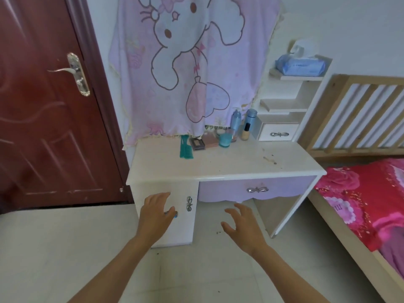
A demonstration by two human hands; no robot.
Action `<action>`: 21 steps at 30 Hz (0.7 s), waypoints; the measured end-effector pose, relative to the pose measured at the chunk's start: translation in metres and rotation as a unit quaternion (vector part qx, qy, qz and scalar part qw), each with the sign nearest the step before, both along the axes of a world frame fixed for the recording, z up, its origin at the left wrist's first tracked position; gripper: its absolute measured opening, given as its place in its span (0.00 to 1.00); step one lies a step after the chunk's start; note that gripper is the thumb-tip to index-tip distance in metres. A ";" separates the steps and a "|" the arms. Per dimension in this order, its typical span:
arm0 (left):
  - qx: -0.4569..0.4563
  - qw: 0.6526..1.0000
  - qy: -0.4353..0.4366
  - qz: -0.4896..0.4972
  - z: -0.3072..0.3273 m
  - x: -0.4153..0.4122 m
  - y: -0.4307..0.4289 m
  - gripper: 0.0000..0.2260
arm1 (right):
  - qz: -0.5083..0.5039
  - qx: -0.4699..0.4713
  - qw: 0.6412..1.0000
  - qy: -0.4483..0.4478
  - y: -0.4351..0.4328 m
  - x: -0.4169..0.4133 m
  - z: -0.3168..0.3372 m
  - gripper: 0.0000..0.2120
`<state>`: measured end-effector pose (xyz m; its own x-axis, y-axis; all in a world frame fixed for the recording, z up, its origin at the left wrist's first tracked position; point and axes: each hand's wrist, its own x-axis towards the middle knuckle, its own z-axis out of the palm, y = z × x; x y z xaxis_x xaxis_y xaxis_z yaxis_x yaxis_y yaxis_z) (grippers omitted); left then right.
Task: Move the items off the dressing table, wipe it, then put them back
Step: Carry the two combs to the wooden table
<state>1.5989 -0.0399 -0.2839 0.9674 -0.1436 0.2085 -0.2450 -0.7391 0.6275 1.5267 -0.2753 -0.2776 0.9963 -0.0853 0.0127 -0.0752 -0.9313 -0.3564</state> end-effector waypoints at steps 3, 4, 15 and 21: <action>0.018 0.999 0.022 0.023 -0.014 0.025 0.004 0.19 | 0.034 0.003 0.999 0.015 0.001 0.037 -0.013 0.23; 0.020 0.999 0.028 0.035 -0.020 0.044 0.007 0.19 | 0.039 0.010 0.999 0.023 0.001 0.058 -0.020 0.23; 0.009 0.995 0.083 0.056 -0.053 0.204 -0.003 0.18 | 0.058 -0.005 0.996 0.061 -0.005 0.237 -0.023 0.22; 0.047 0.990 0.133 0.022 -0.069 0.285 -0.027 0.20 | -0.001 0.035 0.996 0.088 0.003 0.300 -0.041 0.22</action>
<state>1.8841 -0.0666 -0.3527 0.9920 -0.1077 -0.0659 -0.0478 -0.8033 0.5937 1.8266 -0.2721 -0.3189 0.9824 -0.0825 -0.1678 -0.1446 -0.9040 -0.4022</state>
